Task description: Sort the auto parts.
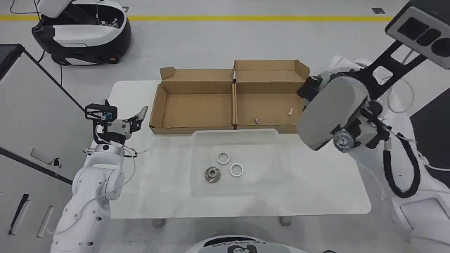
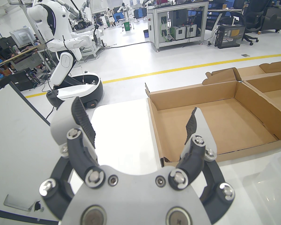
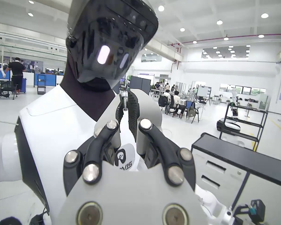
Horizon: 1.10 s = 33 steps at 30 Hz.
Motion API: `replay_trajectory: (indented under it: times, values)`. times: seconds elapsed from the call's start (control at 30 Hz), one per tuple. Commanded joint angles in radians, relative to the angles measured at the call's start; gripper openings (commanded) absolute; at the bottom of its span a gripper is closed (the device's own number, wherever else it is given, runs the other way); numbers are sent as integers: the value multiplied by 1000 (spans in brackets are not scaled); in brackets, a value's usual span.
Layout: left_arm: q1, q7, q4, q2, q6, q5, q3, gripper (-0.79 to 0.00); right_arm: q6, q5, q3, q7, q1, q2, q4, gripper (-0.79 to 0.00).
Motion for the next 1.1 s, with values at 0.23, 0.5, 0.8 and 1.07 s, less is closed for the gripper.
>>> replay_trajectory:
  times: [0.23, 0.5, 0.8, 1.07]
  values:
    - [0, 0, 0, 0, 0, 0, 0, 0, 0, -63, 24, 0, -35, -52, 11, -785]
    - [0, 0, 0, 0, 0, 0, 0, 0, 0, -176, -21, 0, -8, -48, 41, -785]
    - [0, 0, 0, 0, 0, 0, 0, 0, 0, -70, -1, 0, -17, -54, 16, -785]
    - [0, 0, 0, 0, 0, 0, 0, 0, 0, 2, 49, 0, -55, -93, -7, -785]
